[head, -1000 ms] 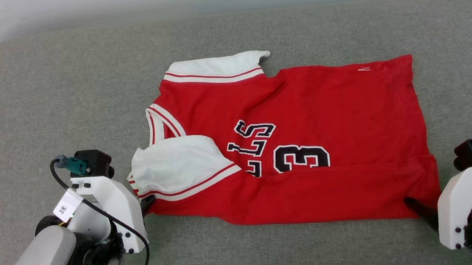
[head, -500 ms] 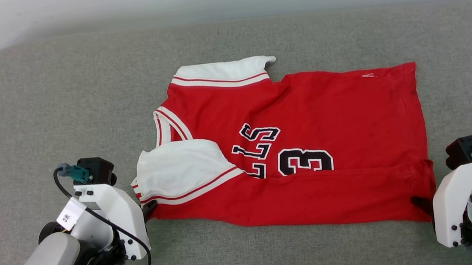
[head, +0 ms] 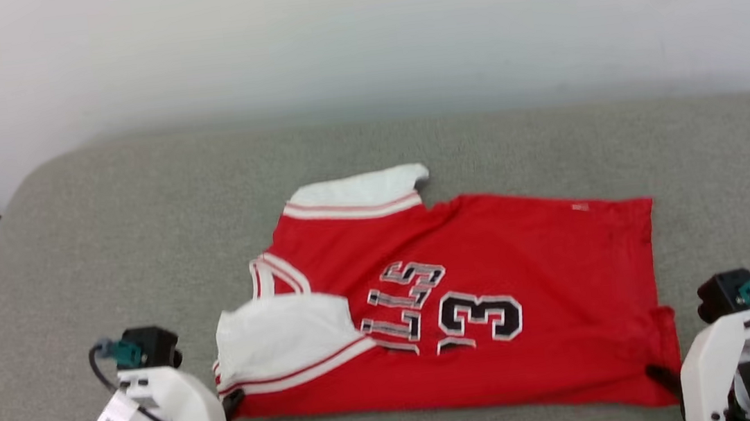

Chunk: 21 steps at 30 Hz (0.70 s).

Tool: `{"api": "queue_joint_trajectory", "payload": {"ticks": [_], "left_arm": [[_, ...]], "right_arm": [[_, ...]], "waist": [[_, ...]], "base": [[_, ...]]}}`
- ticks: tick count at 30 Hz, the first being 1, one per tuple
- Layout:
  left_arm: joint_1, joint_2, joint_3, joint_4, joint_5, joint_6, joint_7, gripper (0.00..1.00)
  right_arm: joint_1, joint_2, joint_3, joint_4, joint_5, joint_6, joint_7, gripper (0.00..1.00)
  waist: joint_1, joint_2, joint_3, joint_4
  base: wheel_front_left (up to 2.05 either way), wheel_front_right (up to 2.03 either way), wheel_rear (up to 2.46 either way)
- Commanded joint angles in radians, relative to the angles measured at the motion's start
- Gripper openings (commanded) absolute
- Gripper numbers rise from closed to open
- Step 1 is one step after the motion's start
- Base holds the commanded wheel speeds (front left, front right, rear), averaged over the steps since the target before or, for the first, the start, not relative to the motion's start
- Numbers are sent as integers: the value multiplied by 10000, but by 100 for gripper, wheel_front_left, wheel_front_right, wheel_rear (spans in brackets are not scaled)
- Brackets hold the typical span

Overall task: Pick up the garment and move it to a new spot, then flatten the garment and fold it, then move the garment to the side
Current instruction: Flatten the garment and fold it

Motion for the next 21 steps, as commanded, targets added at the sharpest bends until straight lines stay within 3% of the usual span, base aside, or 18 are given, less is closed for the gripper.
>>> {"api": "queue_joint_trajectory", "payload": {"ticks": [1, 9, 15, 16, 17, 18, 19, 21], "left_arm": [[241, 135, 116, -107, -80, 98, -70, 0], [1772, 551, 419, -724, -550, 751, -129, 0], [2379, 270, 422, -647, -840, 920, -312, 0], [2390, 196, 397, -559, -840, 898, -364, 0], [2366, 114, 383, -440, -800, 877, -451, 0], [2338, 23, 355, -335, -796, 867, -507, 42], [2321, -62, 328, -207, -803, 900, -512, 100], [2265, -146, 320, -150, -827, 839, -556, 100]], "right_arm": [[227, 72, -17, -92, 82, -4, -55, 0], [1449, 345, -260, -392, 84, -6, -98, 0], [2097, 643, -482, -185, -104, -6, -361, 0], [2162, 699, -521, -85, -153, -6, -460, 18], [2232, 735, -530, -1, -198, -6, -560, 49], [2266, 757, -509, 61, -261, -6, -669, 100], [2308, 828, -486, 123, -196, -6, -771, 100], [2311, 828, -487, 132, -237, -4, -958, 100]], "waist": [[0, -1, -418, 80], [0, -1, -714, 237], [0, -1, -636, 216], [0, -1, -620, 207], [0, -1, -606, 196], [0, -1, -592, 177], [0, -1, -587, 157], [0, -1, -585, 141]], "base": [[0, 0, 0], [0, 0, 0], [0, 0, 0], [0, 0, 0], [0, 0, 0], [0, 0, 0], [0, 0, 0], [0, 0, 0]]}}
